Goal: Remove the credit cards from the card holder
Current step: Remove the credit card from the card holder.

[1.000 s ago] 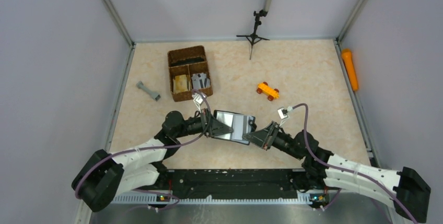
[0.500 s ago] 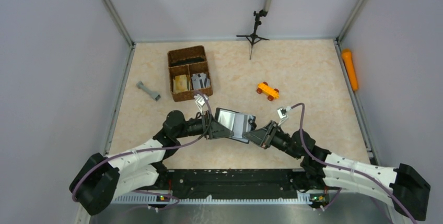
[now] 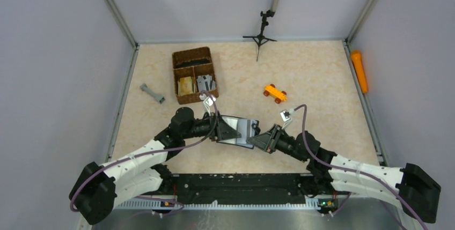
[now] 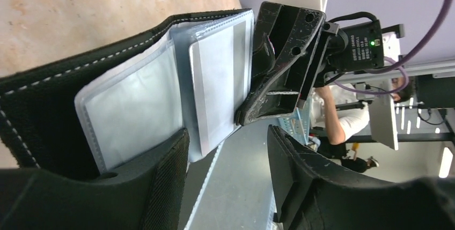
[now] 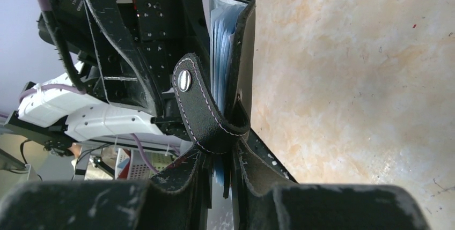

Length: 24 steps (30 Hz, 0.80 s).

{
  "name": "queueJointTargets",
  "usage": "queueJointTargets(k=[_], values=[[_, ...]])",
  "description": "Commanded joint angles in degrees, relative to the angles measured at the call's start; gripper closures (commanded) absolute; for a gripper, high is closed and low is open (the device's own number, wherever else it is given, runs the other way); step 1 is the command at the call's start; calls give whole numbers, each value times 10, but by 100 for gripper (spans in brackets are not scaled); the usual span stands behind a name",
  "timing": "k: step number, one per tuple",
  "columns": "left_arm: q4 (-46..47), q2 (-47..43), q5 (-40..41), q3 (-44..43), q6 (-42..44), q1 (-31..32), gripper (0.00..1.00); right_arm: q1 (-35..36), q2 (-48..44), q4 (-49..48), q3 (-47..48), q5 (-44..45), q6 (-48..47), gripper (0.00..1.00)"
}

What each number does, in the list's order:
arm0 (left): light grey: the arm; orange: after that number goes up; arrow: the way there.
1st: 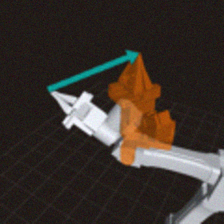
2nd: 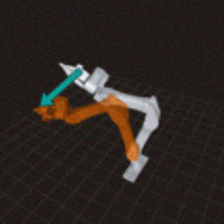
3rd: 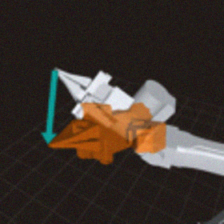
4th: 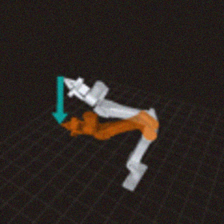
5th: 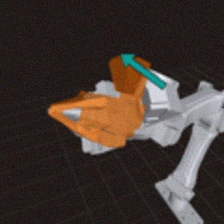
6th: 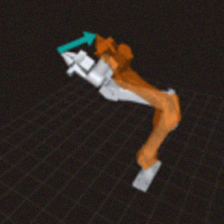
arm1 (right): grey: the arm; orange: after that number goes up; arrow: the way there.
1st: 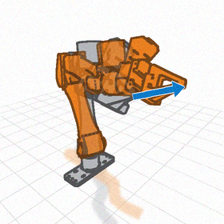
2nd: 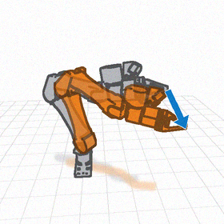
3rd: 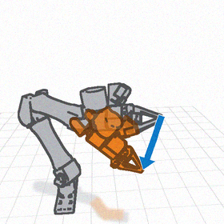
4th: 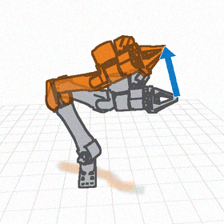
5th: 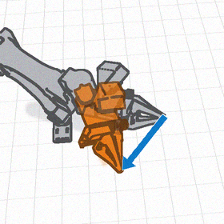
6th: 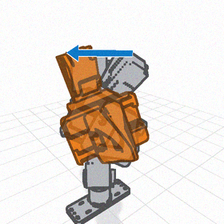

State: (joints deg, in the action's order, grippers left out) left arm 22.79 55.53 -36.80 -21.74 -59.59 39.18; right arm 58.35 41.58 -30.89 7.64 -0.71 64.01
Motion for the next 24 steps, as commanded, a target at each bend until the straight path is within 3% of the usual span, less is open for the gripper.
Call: queueJointTargets(k=[1, 4, 8, 12, 16, 17, 20, 22, 24], values=[[-77, -9, 39, -32, 57, 2, 41, 0, 8, -78, 40, -26, -5, 100], [-20, -7, 16, -16, 33, 1, 46, 1, 19, -91, 40, -33, -1, 100], [153, 26, -42, 14, -42, 2, 69, 1, 37, -110, 37, -39, 8, 100], [350, 55, -49, 57, -127, 1, 77, 1, 53, -133, 31, -44, 20, 100], [372, 85, -74, 52, -138, 1, 100, 1, 62, -152, 29, -52, 23, 100], [379, 88, -73, 55, -141, 1, 100, 0, 60, -152, 29, -51, 23, 100], [396, 78, -52, 71, -141, 0, 100, -1, 42, -140, 25, -36, 20, 84], [370, 62, -45, 72, -129, 0, 100, -1, 22, -136, 17, -23, 18, 65], [329, 47, -43, 67, -114, 0, 100, -1, 1, -124, 10, -11, 14, 56]])
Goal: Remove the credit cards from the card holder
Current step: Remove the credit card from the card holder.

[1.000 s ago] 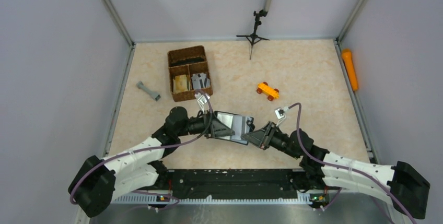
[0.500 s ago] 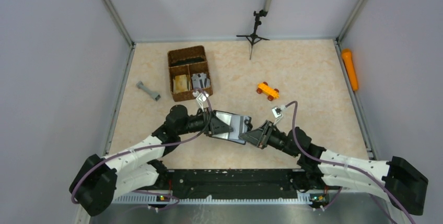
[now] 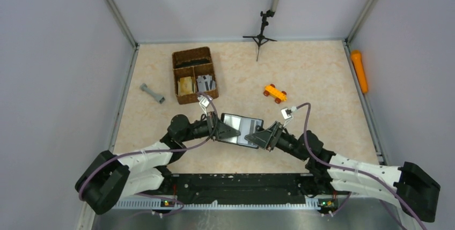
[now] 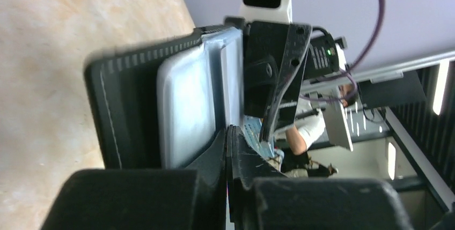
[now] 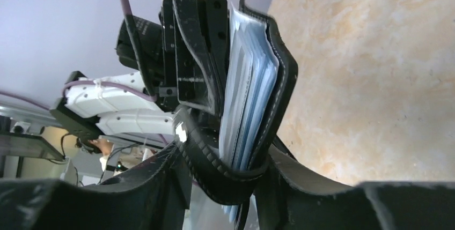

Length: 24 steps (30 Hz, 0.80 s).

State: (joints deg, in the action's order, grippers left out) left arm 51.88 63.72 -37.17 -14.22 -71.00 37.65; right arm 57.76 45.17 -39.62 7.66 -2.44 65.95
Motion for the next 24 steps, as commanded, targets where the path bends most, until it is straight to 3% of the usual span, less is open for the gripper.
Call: queueJointTargets(k=[1, 8, 14, 18, 19, 22, 24], values=[[27, -43, -38, -10, 4, 16, 100, 4, -46, -28, 9, 14, -8, 53], [-27, -62, -36, -16, 17, 16, 100, 4, -90, 19, 8, 46, -19, 63], [-52, -73, -27, -13, 26, 16, 100, 4, -114, 58, 9, 60, -18, 96], [-75, -79, -19, -17, 36, 15, 100, 3, -125, 67, 7, 65, -14, 100], [-85, -79, -17, -21, 40, 15, 94, 4, -123, 65, 7, 63, -14, 100], [-96, -66, -34, -37, 42, 16, 55, 4, -114, 55, 9, 57, -11, 100], [-89, -55, -42, -40, 38, 17, 46, 4, -103, 42, 7, 52, -6, 100]])
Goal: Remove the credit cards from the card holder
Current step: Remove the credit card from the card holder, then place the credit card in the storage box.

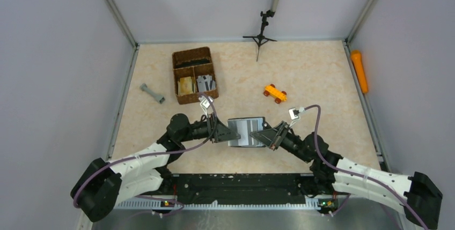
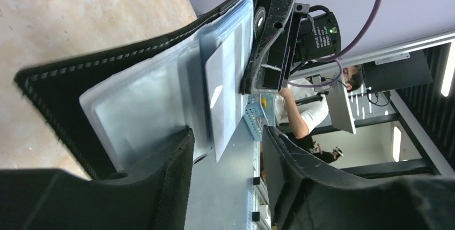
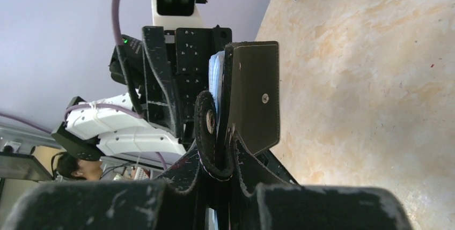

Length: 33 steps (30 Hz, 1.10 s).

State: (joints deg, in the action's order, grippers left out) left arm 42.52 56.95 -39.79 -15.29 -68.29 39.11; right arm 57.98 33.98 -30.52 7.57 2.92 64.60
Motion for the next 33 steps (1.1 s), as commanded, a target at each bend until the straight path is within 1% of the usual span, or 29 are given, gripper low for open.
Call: queueJointTargets(k=[1, 5, 7, 8, 11, 13, 16, 19, 25, 26, 28, 31, 33], values=[[14, 19, -18, -28, 8, 2, 45, 2, 16, -57, 7, -4, 10, 100], [25, 32, -19, -27, 6, 2, 43, 1, 44, -91, 3, -16, 19, 100], [34, 37, -22, -26, 3, 2, 48, 2, 54, -106, 2, -22, 22, 100], [40, 38, -24, -26, 2, 2, 55, 1, 58, -109, 2, -24, 23, 100], [41, 33, -23, -22, 3, 1, 85, 1, 51, -103, -2, -17, 22, 100], [22, 22, -9, -17, 13, -1, 99, 0, 35, -85, -4, -6, 22, 100], [-19, -4, 0, -13, 28, -11, 100, -6, -3, -51, -12, 8, 23, 100], [-49, -36, -12, -10, 37, -29, 100, -14, -48, 2, -17, 20, 23, 100], [-175, -116, -11, -13, 73, -78, 100, -30, -125, 100, -13, 43, 3, 100], [-204, -129, -8, -18, 89, -89, 100, -31, -135, 122, -8, 51, -7, 100], [-297, -152, 9, -44, 129, -108, 100, -31, -151, 182, 13, 75, -32, 100], [-460, -175, 85, -107, 207, -119, 100, -31, -154, 287, 64, 120, -83, 100], [-537, -178, 148, -154, 243, -119, 100, -31, -150, 341, 95, 141, -123, 100]])
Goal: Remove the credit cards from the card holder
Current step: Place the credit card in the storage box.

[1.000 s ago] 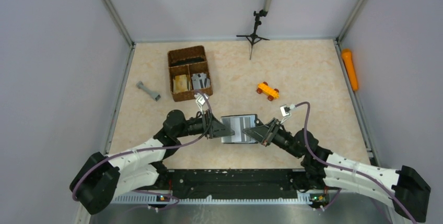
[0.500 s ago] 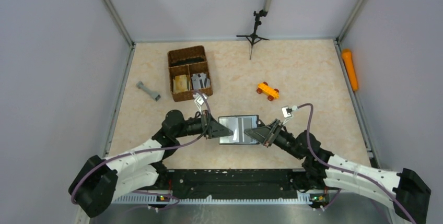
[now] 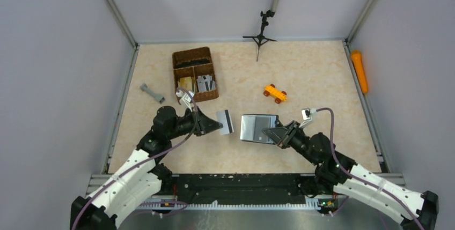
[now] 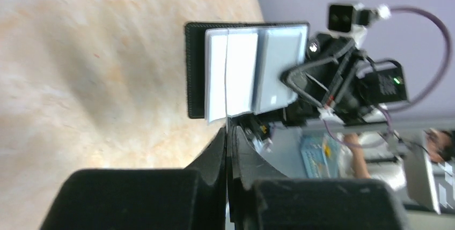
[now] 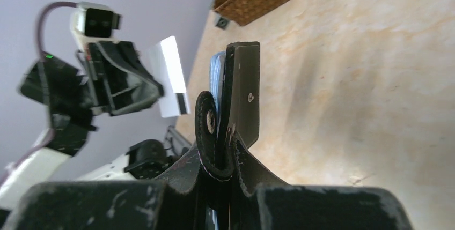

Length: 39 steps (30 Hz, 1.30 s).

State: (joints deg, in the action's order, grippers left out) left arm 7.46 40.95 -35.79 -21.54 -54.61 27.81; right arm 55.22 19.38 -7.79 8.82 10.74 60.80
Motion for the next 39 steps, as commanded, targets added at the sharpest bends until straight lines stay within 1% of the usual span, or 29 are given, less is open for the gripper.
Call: queueJointTargets(k=[1, 6, 9, 12, 15, 21, 25, 33, 35, 39], values=[[-210, -17, 131, -102, 121, -6, 100, -4, 0, 129, 95, 72, -100, 100], [-282, 12, 239, -171, 173, -6, 100, -4, 31, 164, 138, 93, -162, 100], [-311, 57, 297, -221, 203, -6, 100, -4, 59, 175, 155, 97, -192, 100], [-330, 112, 339, -279, 229, -13, 100, -4, 82, 181, 163, 103, -215, 100], [-333, 176, 348, -336, 255, -33, 100, -4, 97, 187, 170, 108, -238, 100], [-329, 313, 322, -435, 298, -103, 100, -4, 110, 179, 162, 113, -261, 100], [-335, 408, 287, -515, 314, -134, 100, -3, 113, 158, 152, 104, -260, 100], [-358, 595, 169, -651, 315, -175, 100, -4, 139, 85, 151, 114, -299, 100], [-367, 634, 141, -688, 312, -181, 100, -4, 151, 82, 161, 125, -314, 100], [-388, 692, 137, -732, 303, -182, 100, -4, 166, 67, 173, 145, -340, 100]])
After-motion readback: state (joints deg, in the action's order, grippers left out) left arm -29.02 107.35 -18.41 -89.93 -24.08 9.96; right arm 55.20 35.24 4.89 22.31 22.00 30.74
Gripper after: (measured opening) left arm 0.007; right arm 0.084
